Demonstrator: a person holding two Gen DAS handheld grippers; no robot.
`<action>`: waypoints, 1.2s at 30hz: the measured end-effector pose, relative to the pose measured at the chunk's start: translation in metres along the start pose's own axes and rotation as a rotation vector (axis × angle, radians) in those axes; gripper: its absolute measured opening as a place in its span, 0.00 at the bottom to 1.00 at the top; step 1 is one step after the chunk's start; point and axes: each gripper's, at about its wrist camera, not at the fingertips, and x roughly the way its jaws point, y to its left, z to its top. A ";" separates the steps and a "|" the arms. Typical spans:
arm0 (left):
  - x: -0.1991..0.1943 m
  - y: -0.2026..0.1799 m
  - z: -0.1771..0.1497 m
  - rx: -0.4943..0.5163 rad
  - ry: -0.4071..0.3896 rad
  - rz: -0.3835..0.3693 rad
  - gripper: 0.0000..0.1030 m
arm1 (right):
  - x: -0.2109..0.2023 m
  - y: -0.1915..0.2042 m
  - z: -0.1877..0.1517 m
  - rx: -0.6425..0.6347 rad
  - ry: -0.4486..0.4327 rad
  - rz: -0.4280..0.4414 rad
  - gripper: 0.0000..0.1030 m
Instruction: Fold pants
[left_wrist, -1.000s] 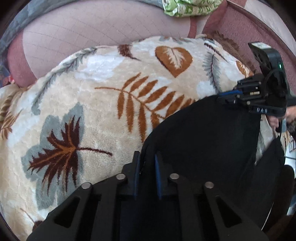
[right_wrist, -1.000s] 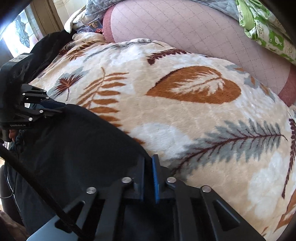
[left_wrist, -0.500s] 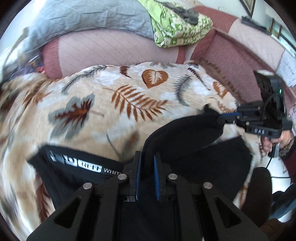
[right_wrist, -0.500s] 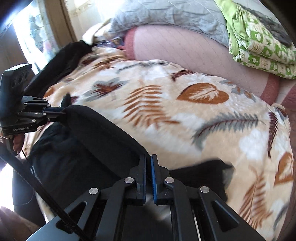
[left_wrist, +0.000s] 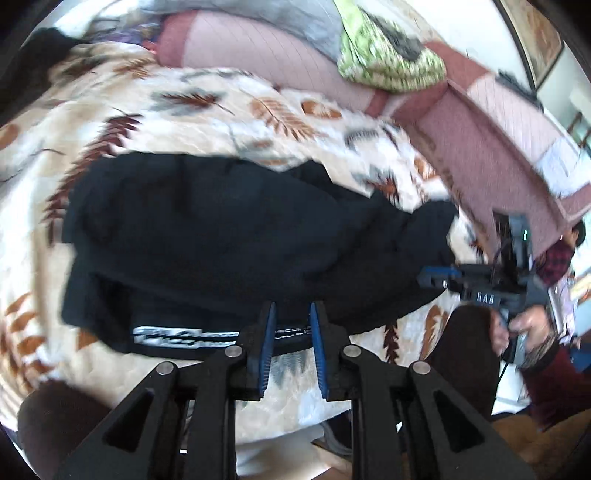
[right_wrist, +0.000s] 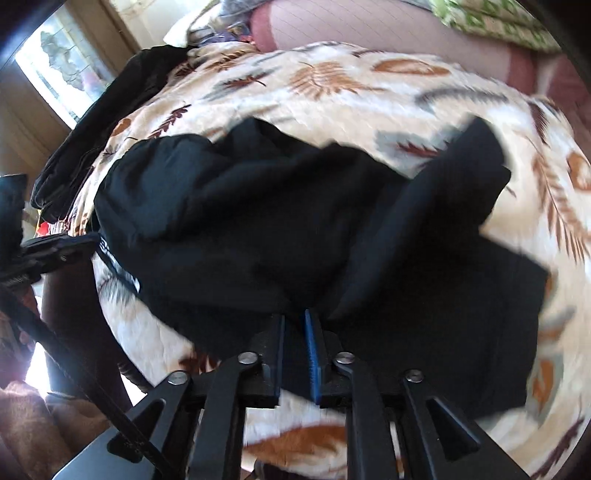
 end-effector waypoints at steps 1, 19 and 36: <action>-0.012 0.003 0.002 -0.010 -0.029 0.011 0.26 | -0.005 -0.001 -0.004 0.008 -0.008 -0.008 0.20; -0.001 0.007 0.011 0.000 -0.064 0.161 0.56 | -0.011 -0.122 0.027 0.423 -0.112 -0.285 0.32; 0.009 0.028 0.009 -0.102 -0.061 0.204 0.58 | -0.079 -0.159 -0.030 0.598 -0.242 -0.389 0.46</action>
